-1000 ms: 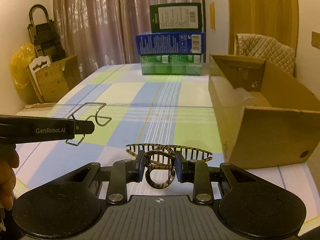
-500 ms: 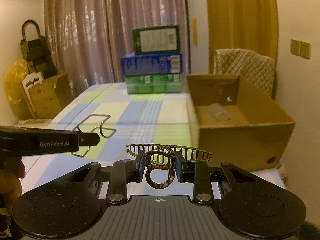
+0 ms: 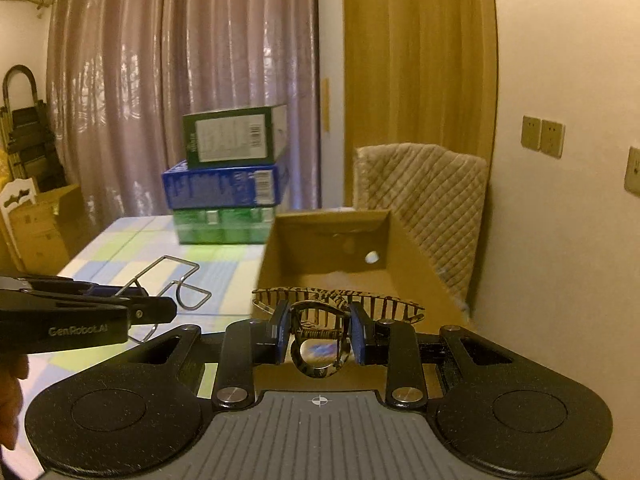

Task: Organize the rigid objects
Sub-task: 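Carry the wire rack and claw clip with both tools over the cardboard box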

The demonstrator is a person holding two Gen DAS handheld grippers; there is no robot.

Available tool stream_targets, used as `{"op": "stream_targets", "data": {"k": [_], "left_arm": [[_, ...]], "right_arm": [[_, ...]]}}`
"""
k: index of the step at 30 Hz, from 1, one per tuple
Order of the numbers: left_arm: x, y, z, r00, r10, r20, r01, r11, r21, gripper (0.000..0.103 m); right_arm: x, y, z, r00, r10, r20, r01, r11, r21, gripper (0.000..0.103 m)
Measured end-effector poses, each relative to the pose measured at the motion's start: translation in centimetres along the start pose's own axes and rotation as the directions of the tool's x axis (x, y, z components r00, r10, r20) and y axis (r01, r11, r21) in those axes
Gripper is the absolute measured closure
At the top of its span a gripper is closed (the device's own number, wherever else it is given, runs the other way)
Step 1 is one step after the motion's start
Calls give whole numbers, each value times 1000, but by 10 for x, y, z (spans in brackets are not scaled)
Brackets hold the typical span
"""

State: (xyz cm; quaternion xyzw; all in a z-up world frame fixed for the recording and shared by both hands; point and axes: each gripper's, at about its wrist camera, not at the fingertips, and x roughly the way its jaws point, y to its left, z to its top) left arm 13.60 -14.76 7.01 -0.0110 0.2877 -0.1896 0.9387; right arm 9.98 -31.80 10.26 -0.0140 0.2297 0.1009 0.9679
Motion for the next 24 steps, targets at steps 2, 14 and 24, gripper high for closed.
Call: {"op": "stream_targets", "data": {"k": [2,14,24], "left_arm": [[13,-6,10,1000,-10,-5,10,1000,12,77],[101,-27,40,995,-29,-94,35,997,70,77],[151,-26,49,989,-9,-151,25,994,106,77]], "right_arm": [[11,-10,7,1000,-6,-5,6,1000,-11,76],[77,-58,24,997,-8,-72,6,999,-35,76],[119,-71,21,992,-17,-125,12,999,-37,76]]}}
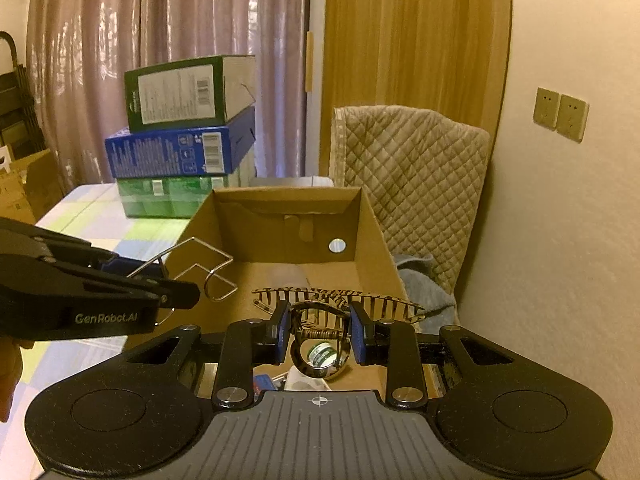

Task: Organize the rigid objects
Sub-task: 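Open both tools to drop the wire rack and claw clip into the box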

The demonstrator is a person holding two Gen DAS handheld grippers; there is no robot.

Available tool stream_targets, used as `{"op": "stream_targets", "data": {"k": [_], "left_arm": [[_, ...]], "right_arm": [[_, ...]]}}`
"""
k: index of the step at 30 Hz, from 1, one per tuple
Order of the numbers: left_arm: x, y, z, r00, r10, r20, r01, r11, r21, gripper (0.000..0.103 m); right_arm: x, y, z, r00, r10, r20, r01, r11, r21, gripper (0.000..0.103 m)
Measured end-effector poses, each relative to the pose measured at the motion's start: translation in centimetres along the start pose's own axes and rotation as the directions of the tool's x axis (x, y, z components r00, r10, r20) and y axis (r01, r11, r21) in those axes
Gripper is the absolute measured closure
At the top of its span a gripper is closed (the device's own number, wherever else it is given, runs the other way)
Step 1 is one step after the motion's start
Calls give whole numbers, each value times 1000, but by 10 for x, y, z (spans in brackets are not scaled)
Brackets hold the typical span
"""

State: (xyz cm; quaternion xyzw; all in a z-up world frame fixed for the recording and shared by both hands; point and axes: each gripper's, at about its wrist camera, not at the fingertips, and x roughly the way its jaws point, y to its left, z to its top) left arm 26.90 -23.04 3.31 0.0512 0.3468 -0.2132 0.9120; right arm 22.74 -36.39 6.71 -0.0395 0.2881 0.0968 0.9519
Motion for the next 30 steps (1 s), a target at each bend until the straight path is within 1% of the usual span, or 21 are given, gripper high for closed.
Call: {"op": "stream_targets", "data": {"k": [8,20,22,23,26,28,30], "left_arm": [[21,4,5,1000,-5,-31,5,1000,-10,77],[40,7,12,999,-6,-36,5,1000,-18,77],[40,10,13,1000,5,-22,-5,1000,-27,74],[39,11,14,1000,17,-21,-18,999,-27,68],[35,17,16,1000,25,-16,-26,999,-46,67],[31,19,17,999,37,-14,-37,998,-46,64],[27,20,16,999,37,-14,-37,998,-47,56]], "right_arm": [[19,-8,2,1000,-3,-20,3,1000,9,76],[34,-19,4,999,-8,-32,9,1000,29,76],[34,-19,5,999,-7,-33,8,1000,30,76],[34,-19,5,999,-6,-33,7,999,31,76],[34,-19,6,999,-4,-34,5,999,32,76],[33,-18,6,999,-2,-33,3,999,33,76],[33,-17,7,999,3,-34,-2,999,34,76]]}}
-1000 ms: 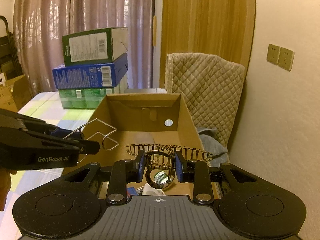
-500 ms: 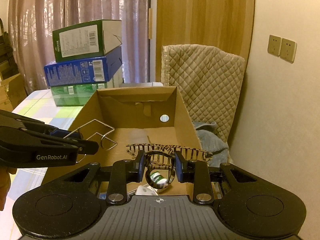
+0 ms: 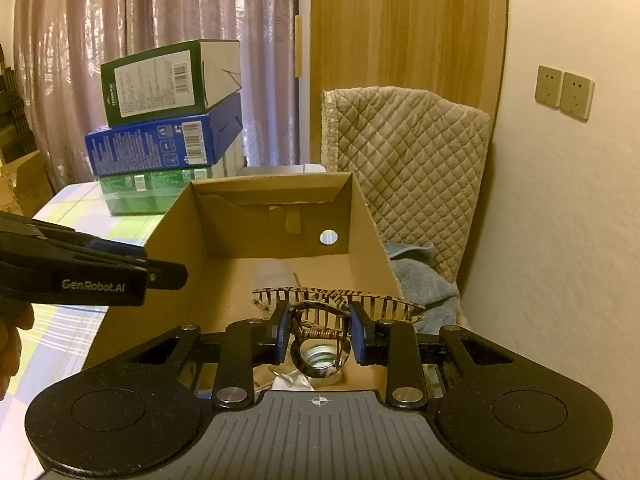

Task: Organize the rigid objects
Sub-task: 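Open both tools to drop the wire rack and claw clip into the box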

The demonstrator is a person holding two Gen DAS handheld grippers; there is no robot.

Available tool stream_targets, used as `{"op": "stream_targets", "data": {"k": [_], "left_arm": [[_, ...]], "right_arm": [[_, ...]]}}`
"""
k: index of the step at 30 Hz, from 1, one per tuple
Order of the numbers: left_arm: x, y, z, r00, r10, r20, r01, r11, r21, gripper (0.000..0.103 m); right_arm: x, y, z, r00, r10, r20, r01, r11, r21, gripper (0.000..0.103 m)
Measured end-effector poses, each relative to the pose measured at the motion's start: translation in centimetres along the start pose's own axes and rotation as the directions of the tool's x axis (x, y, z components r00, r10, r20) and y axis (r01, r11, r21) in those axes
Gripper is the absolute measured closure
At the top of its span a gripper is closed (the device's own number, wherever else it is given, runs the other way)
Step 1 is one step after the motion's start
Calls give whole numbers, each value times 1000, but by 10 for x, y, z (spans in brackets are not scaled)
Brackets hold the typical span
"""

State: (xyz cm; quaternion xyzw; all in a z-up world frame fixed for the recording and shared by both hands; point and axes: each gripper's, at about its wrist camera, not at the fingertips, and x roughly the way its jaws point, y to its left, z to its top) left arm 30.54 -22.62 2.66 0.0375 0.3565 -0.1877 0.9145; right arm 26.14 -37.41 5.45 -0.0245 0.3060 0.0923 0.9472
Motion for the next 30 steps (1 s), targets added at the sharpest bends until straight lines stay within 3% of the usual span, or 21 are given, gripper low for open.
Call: {"op": "stream_targets", "data": {"k": [15,21,30], "left_arm": [[-24,5,-4,999,30,14,-30,1000,-6,42],[-26,4,-5,999,30,16,-30,1000,-2,31],[-25,4,-6,999,33,8,-33,999,7,25]], "right_arm": [[-7,7,10,999,32,-8,-32,999,33,76],[-7,9,12,999,41,-15,-40,998,38,76],[1,6,12,998,46,-38,-44,998,50,76]]}}
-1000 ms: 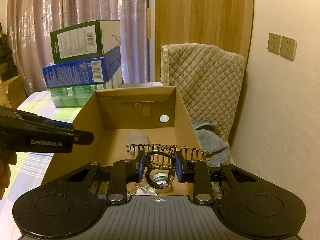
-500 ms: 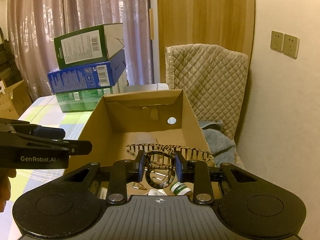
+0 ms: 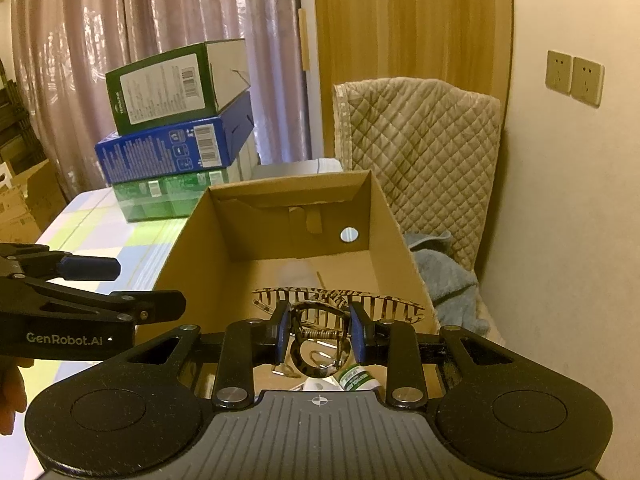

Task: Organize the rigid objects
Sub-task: 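Open both tools to drop the wire rack and claw clip into the box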

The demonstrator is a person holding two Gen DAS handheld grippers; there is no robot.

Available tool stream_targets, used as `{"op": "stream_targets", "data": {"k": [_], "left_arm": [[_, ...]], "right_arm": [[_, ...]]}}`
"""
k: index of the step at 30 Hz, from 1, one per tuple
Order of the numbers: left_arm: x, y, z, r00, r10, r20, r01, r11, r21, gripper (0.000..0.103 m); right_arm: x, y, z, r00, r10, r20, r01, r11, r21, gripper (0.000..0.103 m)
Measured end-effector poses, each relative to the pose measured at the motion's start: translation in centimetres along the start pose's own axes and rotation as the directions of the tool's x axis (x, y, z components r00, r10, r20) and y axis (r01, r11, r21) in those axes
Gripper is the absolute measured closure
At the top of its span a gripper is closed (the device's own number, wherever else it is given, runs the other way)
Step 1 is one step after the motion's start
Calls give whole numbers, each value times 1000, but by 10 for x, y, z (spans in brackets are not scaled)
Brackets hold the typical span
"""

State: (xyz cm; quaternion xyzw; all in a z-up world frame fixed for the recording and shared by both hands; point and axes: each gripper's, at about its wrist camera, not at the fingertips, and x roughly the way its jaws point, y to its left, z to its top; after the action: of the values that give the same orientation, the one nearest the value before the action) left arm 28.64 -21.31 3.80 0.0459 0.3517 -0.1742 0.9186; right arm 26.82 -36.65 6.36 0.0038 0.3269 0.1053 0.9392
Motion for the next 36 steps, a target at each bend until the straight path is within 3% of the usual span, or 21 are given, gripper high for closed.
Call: {"op": "stream_targets", "data": {"k": [17,25,26,28,29,36], "left_arm": [[5,6,-3,1000,8,-5,-8,1000,1,21],[5,10,-5,1000,6,-6,-6,1000,-6,20],[4,10,-5,1000,5,-6,-5,1000,-7,20],[2,10,-6,1000,5,-4,-5,1000,-8,20],[1,11,-6,1000,5,-2,-5,1000,-10,20],[-11,12,-11,1000,4,6,-4,1000,-31,17]], "right_arm": [[23,-3,3,999,3,-47,-2,999,36,76],[27,-4,6,1000,-2,-28,4,998,57,76],[27,-5,7,1000,0,-18,1,998,61,74],[25,-6,9,1000,1,1,-1,998,68,57],[22,-7,10,1000,0,12,-1,997,72,53],[1,-12,12,999,-1,48,-3,996,85,50]]}}
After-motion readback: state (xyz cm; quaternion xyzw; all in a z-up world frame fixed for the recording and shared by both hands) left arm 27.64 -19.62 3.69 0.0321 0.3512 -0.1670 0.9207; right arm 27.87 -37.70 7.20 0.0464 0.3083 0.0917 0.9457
